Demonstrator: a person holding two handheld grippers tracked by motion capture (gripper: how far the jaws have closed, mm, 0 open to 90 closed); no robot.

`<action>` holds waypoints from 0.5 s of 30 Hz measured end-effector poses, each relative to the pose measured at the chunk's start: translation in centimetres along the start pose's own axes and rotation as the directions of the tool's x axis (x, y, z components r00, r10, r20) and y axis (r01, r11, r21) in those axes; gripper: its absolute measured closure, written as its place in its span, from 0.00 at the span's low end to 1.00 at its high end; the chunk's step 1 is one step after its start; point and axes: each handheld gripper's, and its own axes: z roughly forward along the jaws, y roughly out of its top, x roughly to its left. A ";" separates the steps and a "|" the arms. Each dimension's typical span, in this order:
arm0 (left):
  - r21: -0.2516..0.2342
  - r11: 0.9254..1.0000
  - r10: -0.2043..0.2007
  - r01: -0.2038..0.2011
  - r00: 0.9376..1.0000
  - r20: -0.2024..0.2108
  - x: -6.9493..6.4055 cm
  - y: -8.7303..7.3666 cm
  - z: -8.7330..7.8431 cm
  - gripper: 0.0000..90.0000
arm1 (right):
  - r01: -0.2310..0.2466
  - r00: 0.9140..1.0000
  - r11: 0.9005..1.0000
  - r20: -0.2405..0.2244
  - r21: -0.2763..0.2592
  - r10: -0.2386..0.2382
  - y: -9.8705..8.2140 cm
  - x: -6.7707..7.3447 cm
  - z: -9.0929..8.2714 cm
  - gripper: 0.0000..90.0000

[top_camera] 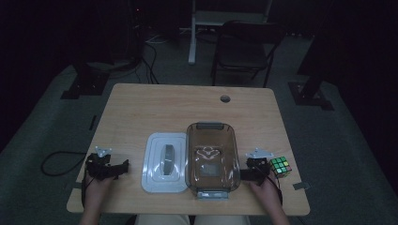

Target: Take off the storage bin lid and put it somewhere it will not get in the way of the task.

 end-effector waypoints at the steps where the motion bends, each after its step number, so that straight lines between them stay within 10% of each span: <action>1: -0.001 1.000 -0.002 0.002 1.000 -0.001 0.0 0.0 0.0 0.01 | -0.009 1.000 1.000 0.008 -0.001 0.009 0.0 0.1 0.0 0.14; 15: -0.003 1.000 -0.008 0.008 1.000 -0.002 -0.3 -0.1 -0.1 0.01 | 0.039 0.997 0.999 0.061 0.022 -0.040 0.7 0.9 -1.0 0.17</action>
